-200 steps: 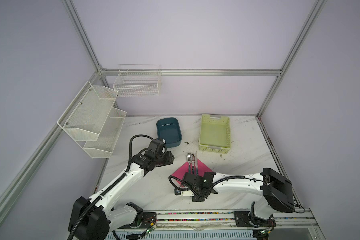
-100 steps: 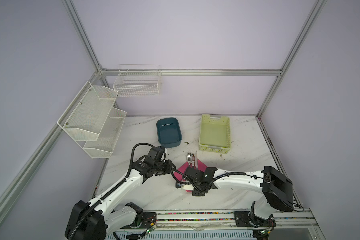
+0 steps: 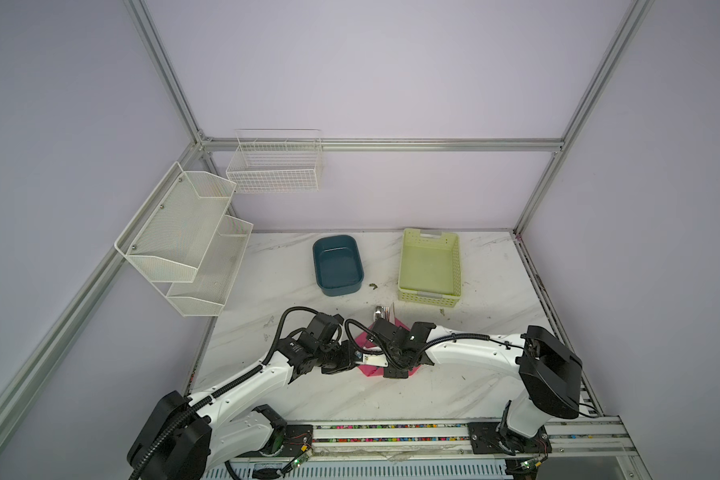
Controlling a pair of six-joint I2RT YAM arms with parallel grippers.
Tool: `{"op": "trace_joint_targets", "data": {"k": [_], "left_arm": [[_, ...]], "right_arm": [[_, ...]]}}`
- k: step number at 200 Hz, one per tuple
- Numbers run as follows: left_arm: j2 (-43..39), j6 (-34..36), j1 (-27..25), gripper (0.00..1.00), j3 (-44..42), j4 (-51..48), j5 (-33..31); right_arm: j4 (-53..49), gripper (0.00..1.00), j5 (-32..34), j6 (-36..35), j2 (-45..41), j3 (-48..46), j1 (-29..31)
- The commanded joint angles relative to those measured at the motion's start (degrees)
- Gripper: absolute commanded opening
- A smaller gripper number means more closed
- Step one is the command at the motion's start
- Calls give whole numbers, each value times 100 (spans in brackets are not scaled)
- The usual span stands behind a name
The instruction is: Place the utensils on the paper napkin and roll it up
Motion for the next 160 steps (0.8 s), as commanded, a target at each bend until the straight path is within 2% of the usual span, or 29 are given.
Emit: {"op": "trace_joint_targets", "data": {"k": [1,67,98,160], "left_arm": [[-32,-460,-206,10,-354,654,436],[371,-1221,-632,7,-788,1518,457],[-136,-1731,-635,6,-1184,1642,88],[-1521,-1919,-556,9,-1123,-9,-1032]], "right_arm": [[172,0,-88,-74,138,182,-121],[482,0,-124,-48,246,185,-186],[532,0,-182,-33,184,141,-213],[545,0,-247,-50,158,142,-252]]}}
